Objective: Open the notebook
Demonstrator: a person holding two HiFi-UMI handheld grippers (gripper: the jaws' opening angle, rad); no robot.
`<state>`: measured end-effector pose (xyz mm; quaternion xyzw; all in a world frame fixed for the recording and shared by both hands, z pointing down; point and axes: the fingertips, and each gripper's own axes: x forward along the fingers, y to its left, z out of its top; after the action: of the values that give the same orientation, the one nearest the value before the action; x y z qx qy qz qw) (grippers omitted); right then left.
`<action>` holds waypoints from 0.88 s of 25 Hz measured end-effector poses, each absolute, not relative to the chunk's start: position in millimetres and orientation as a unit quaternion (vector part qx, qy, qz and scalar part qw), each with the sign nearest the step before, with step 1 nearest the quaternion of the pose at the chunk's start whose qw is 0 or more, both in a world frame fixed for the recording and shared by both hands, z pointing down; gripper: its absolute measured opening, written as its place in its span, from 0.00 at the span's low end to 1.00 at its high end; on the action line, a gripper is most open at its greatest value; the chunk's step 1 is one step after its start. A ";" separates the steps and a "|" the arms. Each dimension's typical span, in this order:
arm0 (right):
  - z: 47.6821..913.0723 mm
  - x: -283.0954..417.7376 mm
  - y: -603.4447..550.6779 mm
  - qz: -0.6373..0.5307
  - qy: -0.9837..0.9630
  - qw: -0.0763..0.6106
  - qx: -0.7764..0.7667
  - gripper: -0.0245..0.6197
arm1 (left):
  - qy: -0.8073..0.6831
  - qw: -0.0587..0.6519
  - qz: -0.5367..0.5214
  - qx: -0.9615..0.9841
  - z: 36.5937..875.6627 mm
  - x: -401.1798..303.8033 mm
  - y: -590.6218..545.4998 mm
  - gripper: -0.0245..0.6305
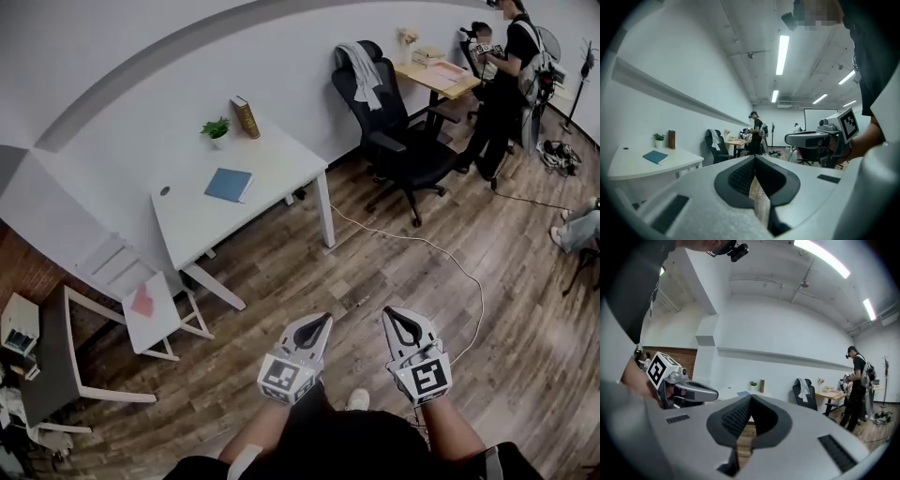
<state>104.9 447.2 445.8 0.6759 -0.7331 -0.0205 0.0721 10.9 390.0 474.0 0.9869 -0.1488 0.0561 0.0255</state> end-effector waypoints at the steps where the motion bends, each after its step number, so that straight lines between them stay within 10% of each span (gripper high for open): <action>1: 445.5 105.1 448.1 -0.023 -0.733 0.075 0.676 0.04 | -0.148 0.026 0.056 0.987 474.6 11.4 390.8 0.04; 22: 403.5 80.9 233.8 -0.039 -0.755 0.036 0.654 0.04 | -0.139 0.034 0.038 0.989 464.9 7.7 192.1 0.04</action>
<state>80.9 233.8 403.5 0.6538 -0.7548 -0.0387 0.0356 7.7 192.1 464.9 0.9889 -0.1394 0.0383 0.0339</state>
